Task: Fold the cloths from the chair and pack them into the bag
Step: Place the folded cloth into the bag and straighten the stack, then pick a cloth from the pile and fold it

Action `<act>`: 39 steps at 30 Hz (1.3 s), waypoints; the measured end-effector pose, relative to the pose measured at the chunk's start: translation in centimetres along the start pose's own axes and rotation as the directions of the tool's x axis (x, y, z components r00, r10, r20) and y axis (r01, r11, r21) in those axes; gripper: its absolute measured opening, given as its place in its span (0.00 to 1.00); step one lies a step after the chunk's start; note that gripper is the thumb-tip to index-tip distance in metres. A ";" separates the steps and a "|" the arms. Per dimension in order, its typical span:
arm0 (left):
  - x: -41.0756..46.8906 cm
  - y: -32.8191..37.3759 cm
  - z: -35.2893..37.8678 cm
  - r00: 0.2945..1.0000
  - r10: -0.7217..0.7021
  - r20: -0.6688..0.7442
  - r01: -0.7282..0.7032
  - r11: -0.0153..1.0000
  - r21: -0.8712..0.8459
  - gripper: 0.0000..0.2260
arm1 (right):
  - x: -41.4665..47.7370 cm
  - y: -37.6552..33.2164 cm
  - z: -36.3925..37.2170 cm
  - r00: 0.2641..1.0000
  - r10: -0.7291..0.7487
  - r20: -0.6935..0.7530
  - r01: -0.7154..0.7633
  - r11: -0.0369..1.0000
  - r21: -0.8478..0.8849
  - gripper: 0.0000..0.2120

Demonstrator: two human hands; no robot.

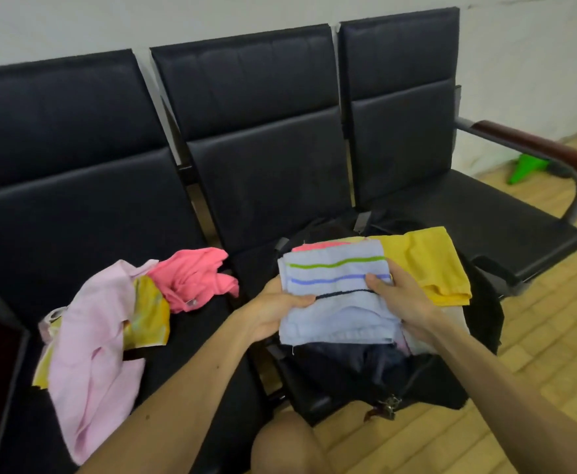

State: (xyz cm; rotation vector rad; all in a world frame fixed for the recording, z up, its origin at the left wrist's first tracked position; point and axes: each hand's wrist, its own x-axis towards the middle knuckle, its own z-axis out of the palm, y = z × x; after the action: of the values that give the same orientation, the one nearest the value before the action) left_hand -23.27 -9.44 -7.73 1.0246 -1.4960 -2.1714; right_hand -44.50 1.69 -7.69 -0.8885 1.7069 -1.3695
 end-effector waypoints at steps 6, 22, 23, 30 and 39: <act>6.4 0.5 -0.2 0.996 0.032 -0.087 -0.018 0.988 0.154 0.24 | 5.9 1.8 -0.6 0.997 -0.057 -0.047 0.048 0.981 -0.188 0.12; 1.6 -2.3 -5.8 0.904 0.173 -0.391 -0.031 0.939 0.343 0.20 | 3.6 2.0 4.1 0.805 -0.539 -0.248 0.155 0.595 -0.788 0.20; -0.4 -3.2 -7.7 0.873 0.213 -0.438 -0.044 0.931 0.363 0.14 | 2.7 1.8 6.7 0.797 -0.573 -0.192 0.246 0.597 -0.764 0.20; -14.5 -11.2 -19.3 0.567 0.186 -0.802 0.312 0.853 0.418 0.02 | -5.6 5.8 27.9 0.852 -0.372 0.370 0.513 0.735 -0.444 0.14; -21.6 -16.0 -22.3 0.576 0.002 -0.818 0.679 0.556 0.480 0.11 | -12.2 9.3 42.4 0.674 0.304 0.673 0.206 0.798 -0.567 0.18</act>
State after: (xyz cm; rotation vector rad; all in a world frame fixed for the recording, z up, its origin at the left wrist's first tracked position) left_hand 9.69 -4.95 -18.41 2.3768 -1.8162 -0.8155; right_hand -1.94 -5.10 -20.90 -1.4895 1.4519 -0.2364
